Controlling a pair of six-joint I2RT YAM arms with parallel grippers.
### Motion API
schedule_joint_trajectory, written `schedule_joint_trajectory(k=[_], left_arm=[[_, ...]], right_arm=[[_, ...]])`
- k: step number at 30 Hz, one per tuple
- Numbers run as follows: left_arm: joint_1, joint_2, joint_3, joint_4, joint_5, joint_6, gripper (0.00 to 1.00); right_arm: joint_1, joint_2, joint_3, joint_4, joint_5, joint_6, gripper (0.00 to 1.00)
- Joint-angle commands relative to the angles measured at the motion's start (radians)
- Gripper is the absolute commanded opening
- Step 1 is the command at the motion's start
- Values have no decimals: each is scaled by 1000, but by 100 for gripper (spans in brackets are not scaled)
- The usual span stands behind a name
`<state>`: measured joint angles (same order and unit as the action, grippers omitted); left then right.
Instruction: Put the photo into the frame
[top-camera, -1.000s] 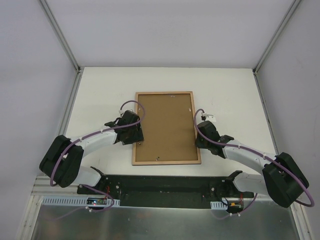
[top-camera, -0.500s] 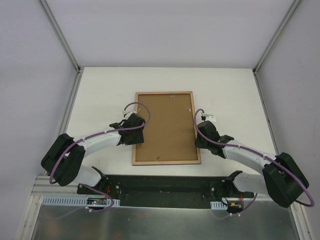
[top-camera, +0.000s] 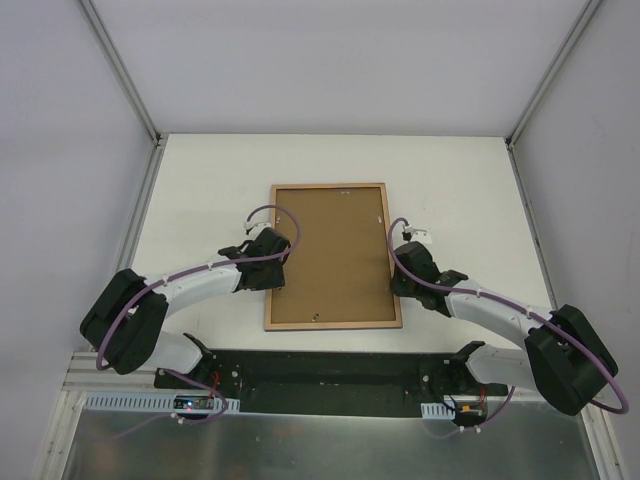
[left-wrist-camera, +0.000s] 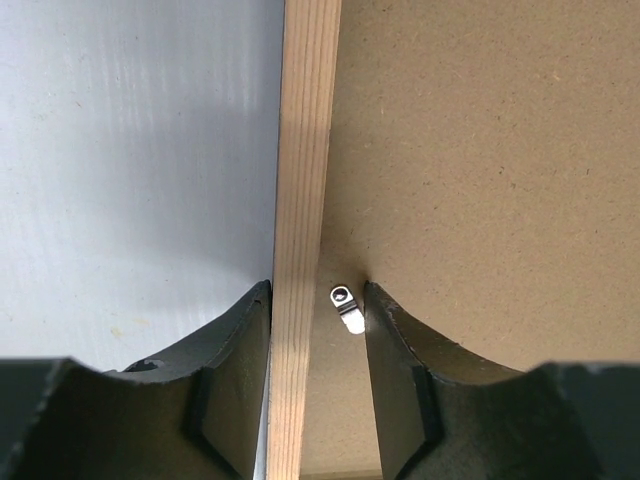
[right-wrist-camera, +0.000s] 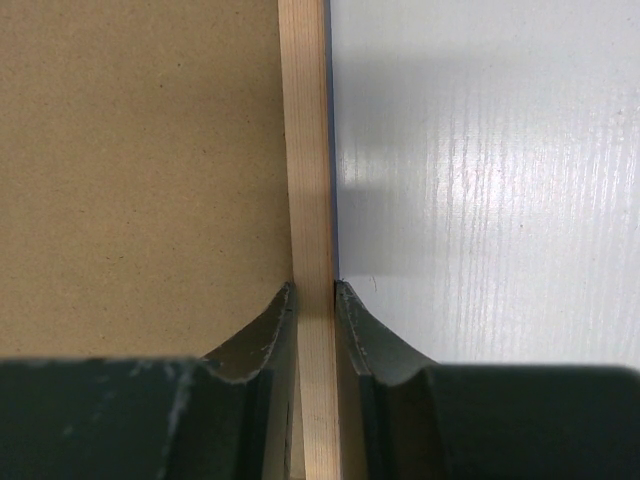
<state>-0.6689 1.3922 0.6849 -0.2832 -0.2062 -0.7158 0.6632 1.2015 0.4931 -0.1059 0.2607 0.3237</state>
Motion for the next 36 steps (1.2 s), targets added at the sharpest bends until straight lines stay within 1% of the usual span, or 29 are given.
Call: schedule_joint_trajectory(k=[1, 3, 5, 8, 9, 10, 12, 14, 15, 16, 19, 23, 28, 30, 35, 36], left_arm=[[-24, -1, -56, -139, 22, 29, 22], [-24, -7, -54, -143, 31, 47, 21], [-24, -7, -48, -154, 39, 62, 17], [-24, -10, -41, -162, 54, 81, 17], [-24, -12, -41, -163, 57, 87, 18], [-24, -15, -38, -165, 63, 91, 23], [-24, -21, -35, -168, 80, 99, 39], [-24, -35, -38, -169, 93, 99, 51], [-24, -39, -38, -169, 96, 101, 53], [-23, -42, -39, -169, 97, 102, 54], [-24, -39, -38, -171, 84, 104, 52], [-23, -24, -36, -172, 44, 87, 44], [-24, 10, -18, -171, -21, 61, 38], [-23, 25, -7, -171, -39, 59, 33], [-21, 44, 10, -172, -74, 53, 29], [-17, 47, 16, -171, -70, 52, 26]], right_arm=[[4, 13, -24, -52, -38, -8, 4], [4, 12, -24, -54, -37, -8, 4], [6, 12, -24, -55, -34, -8, 4], [3, 9, -24, -58, -31, -8, 4], [3, 9, -25, -58, -31, -8, 4], [4, 6, -25, -58, -31, -9, 4], [3, 6, -25, -58, -29, -8, 4], [3, 6, -25, -58, -31, -8, 4], [3, 6, -25, -58, -31, -8, 5], [3, 6, -25, -58, -29, -8, 4], [4, 7, -22, -58, -31, -8, 4], [3, 9, -24, -57, -35, -8, 4], [4, 7, -24, -55, -37, -8, 4], [3, 9, -24, -55, -38, -9, 4], [3, 9, -27, -52, -40, -9, 4], [4, 9, -25, -51, -41, -11, 4]])
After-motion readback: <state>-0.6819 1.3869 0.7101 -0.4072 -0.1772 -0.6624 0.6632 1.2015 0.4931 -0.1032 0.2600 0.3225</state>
